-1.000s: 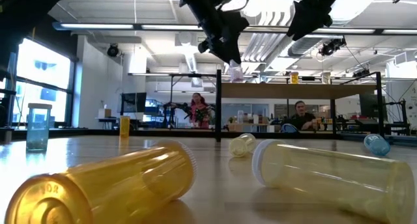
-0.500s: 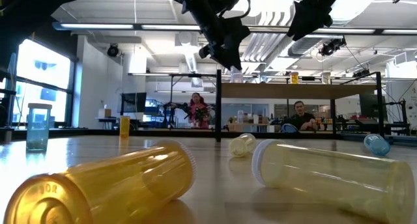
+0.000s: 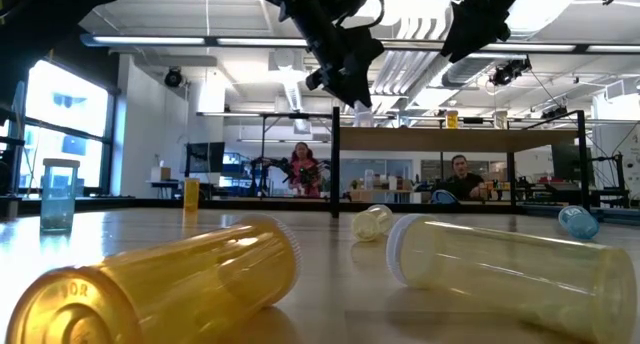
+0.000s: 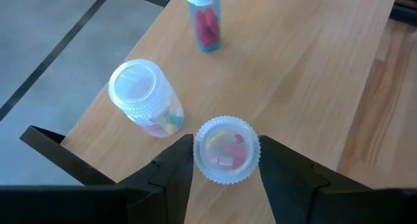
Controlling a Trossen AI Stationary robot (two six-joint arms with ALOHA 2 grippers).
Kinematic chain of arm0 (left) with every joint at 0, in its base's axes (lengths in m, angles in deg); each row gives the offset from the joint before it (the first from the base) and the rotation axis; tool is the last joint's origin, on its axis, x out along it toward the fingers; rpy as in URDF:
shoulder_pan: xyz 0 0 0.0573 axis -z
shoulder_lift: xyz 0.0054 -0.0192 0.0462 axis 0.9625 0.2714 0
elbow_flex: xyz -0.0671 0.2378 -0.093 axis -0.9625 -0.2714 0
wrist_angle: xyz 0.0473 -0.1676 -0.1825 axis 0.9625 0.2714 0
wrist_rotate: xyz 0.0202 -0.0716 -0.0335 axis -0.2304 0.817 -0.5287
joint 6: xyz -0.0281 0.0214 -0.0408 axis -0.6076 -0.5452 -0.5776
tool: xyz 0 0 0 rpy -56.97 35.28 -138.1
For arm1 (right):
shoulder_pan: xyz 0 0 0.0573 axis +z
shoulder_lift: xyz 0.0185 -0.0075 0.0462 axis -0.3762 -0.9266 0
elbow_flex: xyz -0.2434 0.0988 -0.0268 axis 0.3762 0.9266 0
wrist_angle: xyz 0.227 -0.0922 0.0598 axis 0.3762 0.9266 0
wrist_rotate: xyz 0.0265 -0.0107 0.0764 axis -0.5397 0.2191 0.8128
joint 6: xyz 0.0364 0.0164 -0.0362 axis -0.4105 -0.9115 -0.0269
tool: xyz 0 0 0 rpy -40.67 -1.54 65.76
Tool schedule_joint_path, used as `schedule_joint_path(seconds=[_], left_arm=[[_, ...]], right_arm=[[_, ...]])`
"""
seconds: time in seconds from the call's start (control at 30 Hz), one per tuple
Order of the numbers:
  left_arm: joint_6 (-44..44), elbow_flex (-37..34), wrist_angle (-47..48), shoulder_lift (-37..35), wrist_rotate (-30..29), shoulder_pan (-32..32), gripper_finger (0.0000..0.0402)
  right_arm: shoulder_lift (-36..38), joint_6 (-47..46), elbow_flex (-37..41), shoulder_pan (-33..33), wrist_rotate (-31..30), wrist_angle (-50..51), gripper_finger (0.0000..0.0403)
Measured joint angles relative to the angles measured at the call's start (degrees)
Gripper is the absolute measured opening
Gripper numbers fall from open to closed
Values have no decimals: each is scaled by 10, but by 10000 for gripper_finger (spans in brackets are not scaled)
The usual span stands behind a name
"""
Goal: Pick and place medicine bottles onto shelf by color
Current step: Put the top transparent pill bottle on the shelf aligned with the other transparent pill bottle
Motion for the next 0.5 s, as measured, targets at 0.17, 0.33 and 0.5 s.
schedule_joint_path(seconds=[0.17,0.33,0.5], left_arm=[[0,0,-9,0,-2,0,174],[0,0,-22,0,-2,0,176],[6,0,-23,0,-2,0,177]], right_arm=[[0,0,0,0,0,0,181],[0,0,0,0,0,0,181],[0,0,0,0,0,0,181]])
